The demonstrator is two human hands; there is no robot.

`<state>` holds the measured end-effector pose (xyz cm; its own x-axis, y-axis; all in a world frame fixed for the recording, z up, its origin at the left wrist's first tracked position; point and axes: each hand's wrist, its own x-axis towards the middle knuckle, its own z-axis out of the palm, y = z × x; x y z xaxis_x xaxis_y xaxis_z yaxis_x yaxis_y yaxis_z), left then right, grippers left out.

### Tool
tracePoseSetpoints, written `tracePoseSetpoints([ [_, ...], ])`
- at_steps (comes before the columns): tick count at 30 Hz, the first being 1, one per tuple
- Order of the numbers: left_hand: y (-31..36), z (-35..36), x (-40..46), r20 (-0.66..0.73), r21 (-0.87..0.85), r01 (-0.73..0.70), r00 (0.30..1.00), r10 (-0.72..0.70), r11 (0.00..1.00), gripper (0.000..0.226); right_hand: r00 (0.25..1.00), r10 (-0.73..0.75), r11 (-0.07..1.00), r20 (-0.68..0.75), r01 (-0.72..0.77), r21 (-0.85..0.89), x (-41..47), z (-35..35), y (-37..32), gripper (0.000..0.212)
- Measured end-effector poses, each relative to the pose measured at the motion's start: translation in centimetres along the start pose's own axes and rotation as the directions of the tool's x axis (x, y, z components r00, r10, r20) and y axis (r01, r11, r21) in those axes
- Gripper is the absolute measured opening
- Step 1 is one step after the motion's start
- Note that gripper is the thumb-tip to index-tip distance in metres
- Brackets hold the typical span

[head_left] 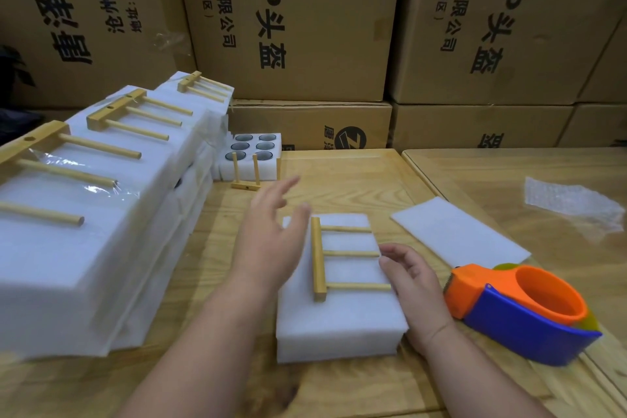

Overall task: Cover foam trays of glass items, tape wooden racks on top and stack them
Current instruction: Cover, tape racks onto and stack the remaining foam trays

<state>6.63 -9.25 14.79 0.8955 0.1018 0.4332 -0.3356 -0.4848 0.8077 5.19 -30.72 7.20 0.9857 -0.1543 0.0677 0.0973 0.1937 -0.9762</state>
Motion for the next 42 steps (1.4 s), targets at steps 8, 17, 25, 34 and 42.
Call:
tracePoseSetpoints([
  [8,-6.4,1.3,-6.3,0.158,-0.535,0.374,0.925,-0.345,0.757,0.042,1.0,-0.012,1.0,-0.025,0.012,0.02,0.1,0.2,0.1,0.022],
  [17,-6.8,1.3,-6.4,0.157,-0.465,0.38,0.924,-0.348,0.8,0.049,1.0,0.024,0.996,-0.016,-0.022,0.092,-0.1,0.0,0.3,0.027],
  [25,-6.8,1.4,-6.4,0.161,-0.487,0.372,0.928,-0.337,0.79,0.051,0.999,0.031,0.997,-0.03,-0.028,0.073,-0.2,0.2,0.0,0.029],
  [34,-6.6,1.2,-6.5,0.195,-0.47,0.289,0.955,-0.221,0.834,0.051,0.999,0.042,0.996,-0.011,-0.041,0.085,-0.5,0.3,-0.5,0.037],
  [42,-5.8,0.3,-6.9,0.032,-0.393,0.361,0.925,-0.379,0.846,0.034,0.986,0.033,0.999,-0.164,-0.039,-0.036,-1.9,0.4,-0.7,0.035],
])
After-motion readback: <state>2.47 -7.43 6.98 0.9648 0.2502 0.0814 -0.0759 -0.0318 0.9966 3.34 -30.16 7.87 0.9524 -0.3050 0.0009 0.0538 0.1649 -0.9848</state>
